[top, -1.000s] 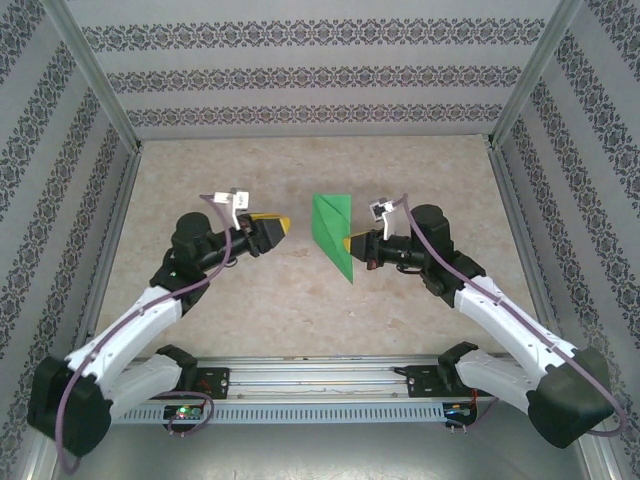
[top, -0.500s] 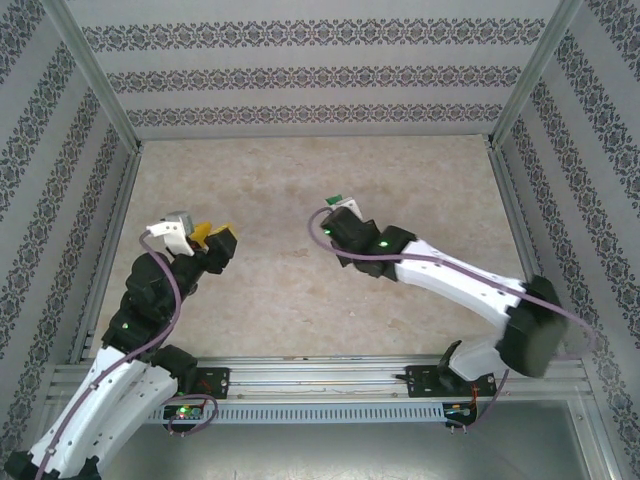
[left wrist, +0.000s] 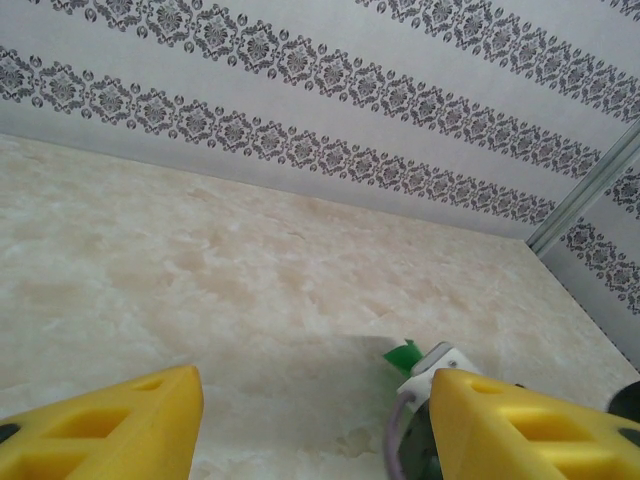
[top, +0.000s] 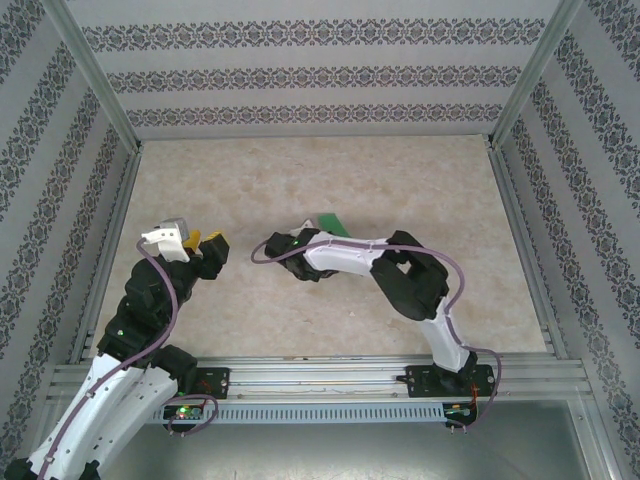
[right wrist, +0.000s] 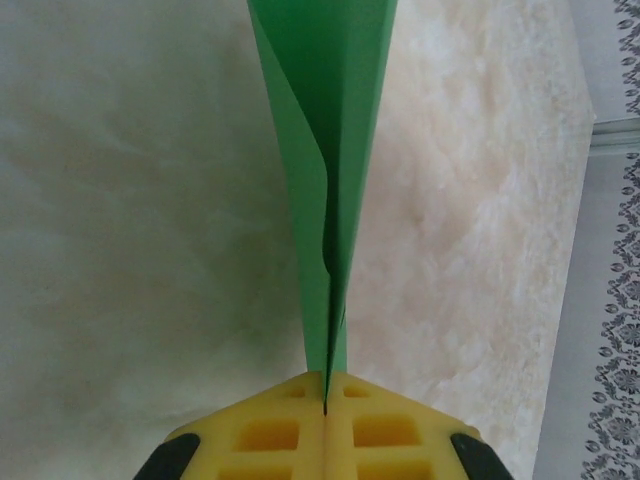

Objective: Fold a paper plane with a square sheet of paper (fold left side to right side)
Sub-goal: Turn over the paper at the center of the table.

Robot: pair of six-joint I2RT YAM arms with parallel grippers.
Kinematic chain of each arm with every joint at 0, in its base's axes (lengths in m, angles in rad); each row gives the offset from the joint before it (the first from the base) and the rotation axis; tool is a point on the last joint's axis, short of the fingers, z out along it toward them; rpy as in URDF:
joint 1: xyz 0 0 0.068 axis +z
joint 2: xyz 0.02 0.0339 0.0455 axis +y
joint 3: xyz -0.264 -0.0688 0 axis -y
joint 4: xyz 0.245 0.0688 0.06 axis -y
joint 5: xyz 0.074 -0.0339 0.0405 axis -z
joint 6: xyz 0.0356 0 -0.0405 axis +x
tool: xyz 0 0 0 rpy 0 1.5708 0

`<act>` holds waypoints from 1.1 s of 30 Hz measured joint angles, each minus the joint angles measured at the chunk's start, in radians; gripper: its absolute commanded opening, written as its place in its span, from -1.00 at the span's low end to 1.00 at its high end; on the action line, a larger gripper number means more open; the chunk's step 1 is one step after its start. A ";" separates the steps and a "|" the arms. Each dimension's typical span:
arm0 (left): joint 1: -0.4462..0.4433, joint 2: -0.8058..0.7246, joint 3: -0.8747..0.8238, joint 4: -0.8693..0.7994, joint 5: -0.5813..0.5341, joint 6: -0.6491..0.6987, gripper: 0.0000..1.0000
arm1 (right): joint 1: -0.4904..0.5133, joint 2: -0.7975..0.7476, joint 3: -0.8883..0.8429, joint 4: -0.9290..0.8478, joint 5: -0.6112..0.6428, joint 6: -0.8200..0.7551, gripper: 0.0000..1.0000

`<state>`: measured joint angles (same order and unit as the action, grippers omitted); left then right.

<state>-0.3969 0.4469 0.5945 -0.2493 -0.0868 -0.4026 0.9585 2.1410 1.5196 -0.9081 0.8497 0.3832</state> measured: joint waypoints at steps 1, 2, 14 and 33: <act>0.000 0.001 -0.002 0.000 0.000 0.000 0.24 | 0.000 0.018 0.010 -0.011 -0.004 0.006 -0.71; 0.000 0.003 -0.003 -0.001 0.000 0.000 0.24 | 0.002 0.032 0.019 -0.022 -0.011 0.011 -0.64; 0.000 0.098 -0.010 0.005 0.070 -0.005 0.30 | 0.002 -0.064 0.010 -0.034 -0.236 0.064 0.29; 0.000 0.496 -0.064 0.279 0.334 -0.259 0.26 | -0.185 -0.771 -0.494 0.214 -0.449 0.102 0.96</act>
<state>-0.3973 0.9432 0.5301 0.0299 0.2470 -0.6613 0.7738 1.3701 1.0256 -0.6937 0.4004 0.4850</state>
